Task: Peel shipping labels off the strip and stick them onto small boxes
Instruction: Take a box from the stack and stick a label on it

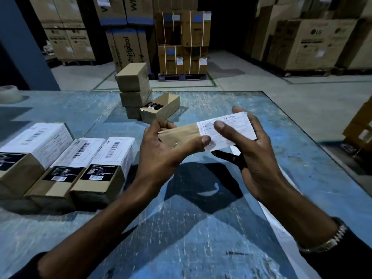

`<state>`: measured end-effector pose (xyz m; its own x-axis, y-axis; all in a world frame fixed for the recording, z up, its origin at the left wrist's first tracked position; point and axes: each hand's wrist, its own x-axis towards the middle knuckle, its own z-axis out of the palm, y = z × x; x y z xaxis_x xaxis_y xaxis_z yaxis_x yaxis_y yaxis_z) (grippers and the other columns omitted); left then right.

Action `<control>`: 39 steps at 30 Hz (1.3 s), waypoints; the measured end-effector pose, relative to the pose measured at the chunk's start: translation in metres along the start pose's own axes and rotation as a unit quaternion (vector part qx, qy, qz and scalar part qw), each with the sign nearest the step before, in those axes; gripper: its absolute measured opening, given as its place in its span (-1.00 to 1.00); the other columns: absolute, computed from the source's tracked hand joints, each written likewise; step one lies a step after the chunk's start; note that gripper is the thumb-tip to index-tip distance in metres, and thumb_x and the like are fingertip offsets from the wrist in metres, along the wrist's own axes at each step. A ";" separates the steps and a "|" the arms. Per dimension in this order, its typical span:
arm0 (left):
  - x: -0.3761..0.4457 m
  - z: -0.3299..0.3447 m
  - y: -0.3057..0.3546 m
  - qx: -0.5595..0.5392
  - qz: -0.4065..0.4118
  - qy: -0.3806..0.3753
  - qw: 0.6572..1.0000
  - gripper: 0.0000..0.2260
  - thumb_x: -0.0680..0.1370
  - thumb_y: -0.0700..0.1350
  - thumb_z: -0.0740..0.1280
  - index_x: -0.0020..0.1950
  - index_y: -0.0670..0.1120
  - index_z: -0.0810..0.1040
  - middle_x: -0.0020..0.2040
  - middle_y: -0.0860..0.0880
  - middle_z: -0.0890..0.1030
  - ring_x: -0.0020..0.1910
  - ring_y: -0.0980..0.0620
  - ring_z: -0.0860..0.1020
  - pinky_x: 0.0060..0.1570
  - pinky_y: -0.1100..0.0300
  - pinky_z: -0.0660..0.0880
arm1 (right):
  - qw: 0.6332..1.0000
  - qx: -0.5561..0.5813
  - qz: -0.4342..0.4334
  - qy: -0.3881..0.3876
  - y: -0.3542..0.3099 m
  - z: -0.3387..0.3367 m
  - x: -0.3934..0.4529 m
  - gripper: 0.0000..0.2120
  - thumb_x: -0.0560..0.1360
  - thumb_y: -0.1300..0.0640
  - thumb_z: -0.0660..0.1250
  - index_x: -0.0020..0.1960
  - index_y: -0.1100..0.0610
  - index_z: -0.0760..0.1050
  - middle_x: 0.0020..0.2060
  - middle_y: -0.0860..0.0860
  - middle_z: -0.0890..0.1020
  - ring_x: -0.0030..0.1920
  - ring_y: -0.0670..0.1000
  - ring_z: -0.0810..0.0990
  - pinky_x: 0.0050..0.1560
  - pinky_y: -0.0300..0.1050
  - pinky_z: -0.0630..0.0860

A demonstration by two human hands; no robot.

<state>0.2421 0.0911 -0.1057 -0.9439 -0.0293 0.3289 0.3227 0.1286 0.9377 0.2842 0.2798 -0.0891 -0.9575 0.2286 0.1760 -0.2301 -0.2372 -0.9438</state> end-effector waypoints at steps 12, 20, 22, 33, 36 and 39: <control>0.003 -0.004 0.002 -0.108 -0.075 -0.145 0.981 -0.47 0.31 -0.20 0.66 0.26 -0.17 0.67 0.13 -0.11 0.77 0.15 -0.10 0.74 0.21 -0.01 0.67 | 0.997 0.009 -0.028 0.071 -0.008 0.007 -0.006 -0.73 0.56 -0.21 0.40 0.11 -0.11 0.76 -0.09 -0.06 0.73 0.12 0.05 0.74 0.13 0.17 0.73; 0.004 0.002 -0.007 -0.143 -0.067 -0.151 0.976 -0.42 0.27 -0.23 0.66 0.28 -0.16 0.67 0.16 -0.15 0.76 0.16 -0.16 0.73 0.18 -0.05 0.68 | 0.995 0.059 -0.033 0.072 -0.016 0.009 -0.008 -0.73 0.51 -0.11 0.42 0.12 -0.05 0.77 0.02 -0.03 0.77 0.06 -0.13 0.71 0.00 -0.21 0.63; 0.004 0.002 -0.009 -0.145 -0.070 -0.156 0.974 -0.40 0.26 -0.24 0.70 0.29 -0.15 0.68 0.17 -0.16 0.75 0.19 -0.21 0.72 0.17 -0.02 0.69 | 0.994 0.068 -0.030 0.078 -0.016 0.008 -0.007 -0.71 0.52 -0.08 0.42 0.17 -0.01 0.76 0.09 0.01 0.78 0.11 -0.09 0.71 0.02 -0.19 0.64; 0.006 -0.001 -0.008 -0.169 -0.089 -0.182 0.965 -0.42 0.28 -0.21 0.69 0.29 -0.08 0.70 0.20 -0.15 0.74 0.24 -0.20 0.70 0.18 -0.06 0.68 | 0.998 0.064 -0.007 0.006 -0.020 0.006 -0.006 -0.65 0.40 -0.08 0.53 0.17 -0.03 0.74 -0.13 -0.07 0.65 -0.07 -0.06 0.62 -0.08 -0.09 0.62; 0.007 -0.001 -0.010 -0.162 -0.083 -0.182 0.966 -0.39 0.26 -0.22 0.72 0.30 -0.09 0.70 0.20 -0.17 0.74 0.22 -0.20 0.71 0.17 -0.04 0.68 | 0.994 0.107 0.030 0.004 -0.017 0.007 -0.006 -0.64 0.33 -0.09 0.54 0.11 -0.06 0.77 -0.05 -0.09 0.70 0.04 -0.04 0.62 0.10 -0.04 0.64; 0.005 0.000 -0.010 -0.169 -0.077 -0.177 0.966 -0.34 0.21 -0.26 0.72 0.29 -0.10 0.70 0.19 -0.14 0.75 0.22 -0.17 0.72 0.16 -0.01 0.68 | 0.987 0.151 0.047 0.007 -0.016 0.008 -0.005 -0.68 0.36 -0.11 0.51 0.07 -0.07 0.79 0.15 -0.04 0.70 0.29 0.04 0.60 0.46 0.13 0.51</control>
<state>0.2343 0.0899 -0.1135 -0.9279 0.3272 0.1787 0.1234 -0.1827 0.9754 0.2915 0.2746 -0.0728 -0.9752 0.2041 0.0859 -0.1836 -0.5283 -0.8290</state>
